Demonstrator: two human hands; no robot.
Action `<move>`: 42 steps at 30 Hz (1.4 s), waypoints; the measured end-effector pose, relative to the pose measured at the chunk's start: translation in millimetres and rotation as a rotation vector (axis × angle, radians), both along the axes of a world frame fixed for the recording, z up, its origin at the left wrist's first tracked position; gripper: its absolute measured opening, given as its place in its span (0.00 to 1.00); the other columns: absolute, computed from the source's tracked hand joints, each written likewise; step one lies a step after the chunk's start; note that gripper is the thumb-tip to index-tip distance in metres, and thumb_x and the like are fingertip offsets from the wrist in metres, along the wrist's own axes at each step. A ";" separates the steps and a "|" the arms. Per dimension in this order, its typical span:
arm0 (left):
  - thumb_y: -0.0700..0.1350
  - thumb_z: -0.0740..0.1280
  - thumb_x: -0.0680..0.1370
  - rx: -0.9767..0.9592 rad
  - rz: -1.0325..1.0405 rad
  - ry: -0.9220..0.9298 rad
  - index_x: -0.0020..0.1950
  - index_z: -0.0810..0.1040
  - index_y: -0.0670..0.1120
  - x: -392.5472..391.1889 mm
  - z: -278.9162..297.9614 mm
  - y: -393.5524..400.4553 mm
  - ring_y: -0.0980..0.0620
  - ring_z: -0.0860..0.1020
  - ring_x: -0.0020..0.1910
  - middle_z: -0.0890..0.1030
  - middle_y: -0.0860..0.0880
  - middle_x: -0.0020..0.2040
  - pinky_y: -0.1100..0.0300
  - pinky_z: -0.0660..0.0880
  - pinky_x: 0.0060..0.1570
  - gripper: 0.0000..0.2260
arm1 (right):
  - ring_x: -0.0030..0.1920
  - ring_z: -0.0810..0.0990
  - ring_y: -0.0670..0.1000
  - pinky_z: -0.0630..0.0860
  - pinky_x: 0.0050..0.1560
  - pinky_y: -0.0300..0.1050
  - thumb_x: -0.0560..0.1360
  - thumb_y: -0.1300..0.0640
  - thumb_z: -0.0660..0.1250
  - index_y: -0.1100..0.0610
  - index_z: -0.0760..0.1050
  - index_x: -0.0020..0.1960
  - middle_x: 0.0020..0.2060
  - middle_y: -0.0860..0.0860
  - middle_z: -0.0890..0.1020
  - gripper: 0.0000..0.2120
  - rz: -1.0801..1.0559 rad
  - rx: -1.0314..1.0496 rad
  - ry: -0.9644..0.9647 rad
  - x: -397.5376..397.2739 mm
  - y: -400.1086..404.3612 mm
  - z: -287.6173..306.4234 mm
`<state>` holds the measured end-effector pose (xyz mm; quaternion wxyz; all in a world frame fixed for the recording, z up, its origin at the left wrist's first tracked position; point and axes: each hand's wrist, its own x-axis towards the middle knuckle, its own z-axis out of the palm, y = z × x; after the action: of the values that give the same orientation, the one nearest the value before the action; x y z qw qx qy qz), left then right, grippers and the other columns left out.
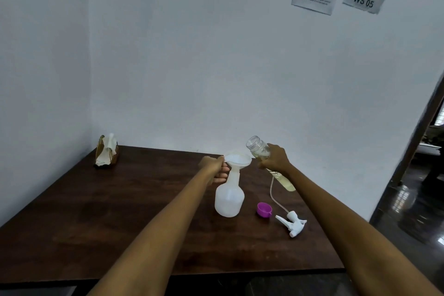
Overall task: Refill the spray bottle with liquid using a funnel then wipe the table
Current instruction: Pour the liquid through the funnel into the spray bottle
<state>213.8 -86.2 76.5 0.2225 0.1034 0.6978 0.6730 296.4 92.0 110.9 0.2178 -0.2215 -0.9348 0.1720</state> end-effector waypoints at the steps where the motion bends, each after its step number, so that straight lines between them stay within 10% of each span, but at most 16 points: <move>1: 0.45 0.61 0.80 -0.007 0.014 0.006 0.38 0.76 0.40 -1.1 -0.2 -0.1 0.51 0.76 0.29 0.79 0.46 0.34 0.60 0.78 0.31 0.14 | 0.39 0.73 0.53 0.65 0.39 0.40 0.50 0.53 0.64 0.59 0.69 0.40 0.37 0.53 0.75 0.20 0.000 0.018 -0.017 -1.1 0.8 -0.3; 7: 0.49 0.66 0.78 0.001 0.018 0.008 0.49 0.78 0.36 -7.0 -2.9 -2.1 0.50 0.77 0.30 0.79 0.45 0.35 0.59 0.79 0.30 0.15 | 0.38 0.73 0.53 0.65 0.38 0.40 0.50 0.53 0.65 0.59 0.68 0.39 0.37 0.53 0.75 0.20 -0.009 0.021 -0.014 -4.8 5.1 -5.3; 14: 0.36 0.66 0.76 0.059 -0.005 -0.016 0.34 0.74 0.38 -3.9 8.0 7.7 0.53 0.75 0.28 0.77 0.45 0.32 0.66 0.76 0.20 0.11 | 0.42 0.76 0.58 0.65 0.39 0.41 0.62 0.63 0.73 0.59 0.67 0.40 0.39 0.58 0.78 0.15 -0.021 0.111 -0.043 -11.3 16.4 -8.4; 42: 0.31 0.65 0.75 0.189 0.051 -0.144 0.35 0.73 0.35 -0.9 10.4 10.5 0.52 0.74 0.28 0.75 0.42 0.32 0.67 0.75 0.19 0.09 | 0.41 0.72 0.54 0.61 0.31 0.39 0.63 0.62 0.73 0.57 0.66 0.41 0.38 0.52 0.74 0.16 0.018 0.214 -0.150 -8.3 15.8 -4.0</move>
<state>212.9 -75.6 86.9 0.2438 0.0576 0.6158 0.7470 288.2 107.8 106.9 0.1684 -0.2009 -0.9634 0.0561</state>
